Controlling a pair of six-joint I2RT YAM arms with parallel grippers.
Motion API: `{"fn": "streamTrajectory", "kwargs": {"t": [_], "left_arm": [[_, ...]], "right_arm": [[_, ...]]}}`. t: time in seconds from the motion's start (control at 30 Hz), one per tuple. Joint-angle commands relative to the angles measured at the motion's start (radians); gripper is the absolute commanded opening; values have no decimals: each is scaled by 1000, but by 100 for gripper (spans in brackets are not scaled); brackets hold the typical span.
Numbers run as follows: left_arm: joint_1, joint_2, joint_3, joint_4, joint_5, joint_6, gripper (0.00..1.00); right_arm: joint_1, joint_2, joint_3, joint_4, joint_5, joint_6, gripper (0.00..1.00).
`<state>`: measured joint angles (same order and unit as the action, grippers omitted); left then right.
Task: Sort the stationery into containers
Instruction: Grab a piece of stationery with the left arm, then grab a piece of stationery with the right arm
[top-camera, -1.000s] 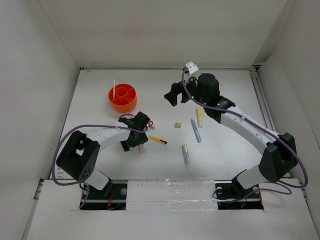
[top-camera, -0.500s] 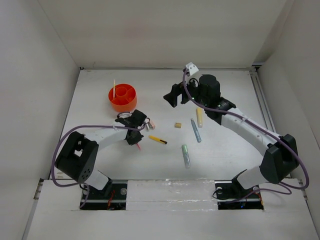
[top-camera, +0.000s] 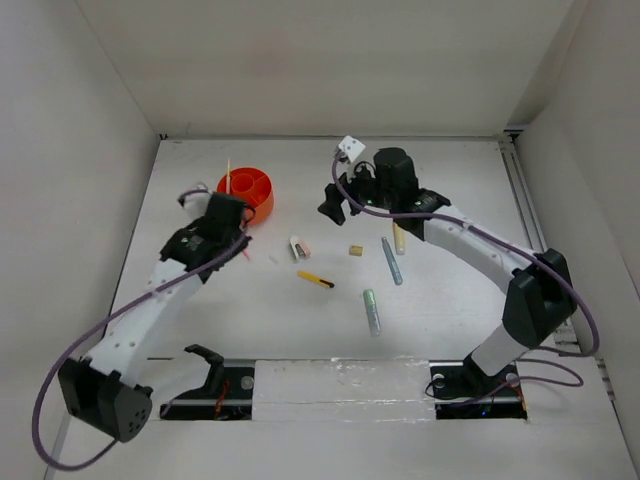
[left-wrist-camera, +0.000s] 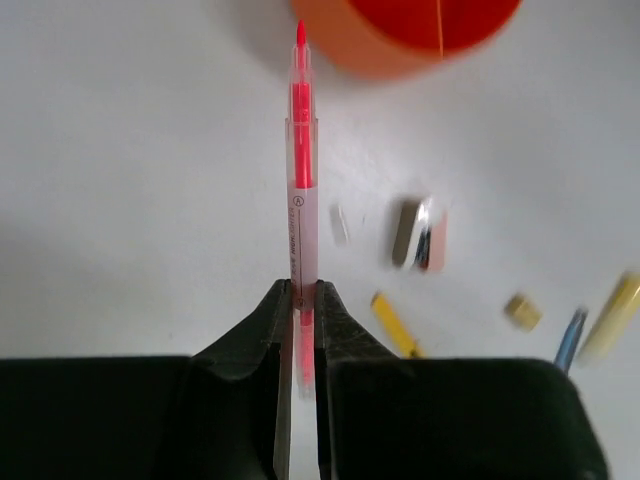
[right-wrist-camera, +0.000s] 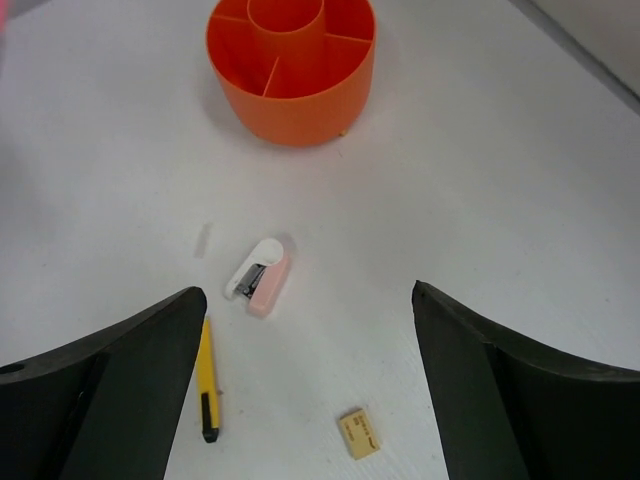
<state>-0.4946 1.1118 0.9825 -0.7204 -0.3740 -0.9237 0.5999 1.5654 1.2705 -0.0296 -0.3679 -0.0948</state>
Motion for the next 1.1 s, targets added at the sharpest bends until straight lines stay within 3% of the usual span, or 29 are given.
{"fn": "streamTrajectory", "kwargs": {"t": [0.0,0.13,0.17,0.33,0.57,1.07], "left_arm": [[141,-70,70,-90,-129,156,0],[529,-73,58,42,73,377,0],[562,-73,47,59,133,391,0],[562,-84,9,159,136,353,0],[562,-144,-56,223,184,362,0],[562,-121,-56,242,233,382,0]], "right_arm": [[69,82,117,-87,69,-82,90],[178,211,243,-153,148,-91,84],[202,238,272,-182,173,-91,83],[322,393,424,-245,282,-79,72],[363,558,546,-299,346,-45,59],[363,719,650,-362,339,-14,51]]}}
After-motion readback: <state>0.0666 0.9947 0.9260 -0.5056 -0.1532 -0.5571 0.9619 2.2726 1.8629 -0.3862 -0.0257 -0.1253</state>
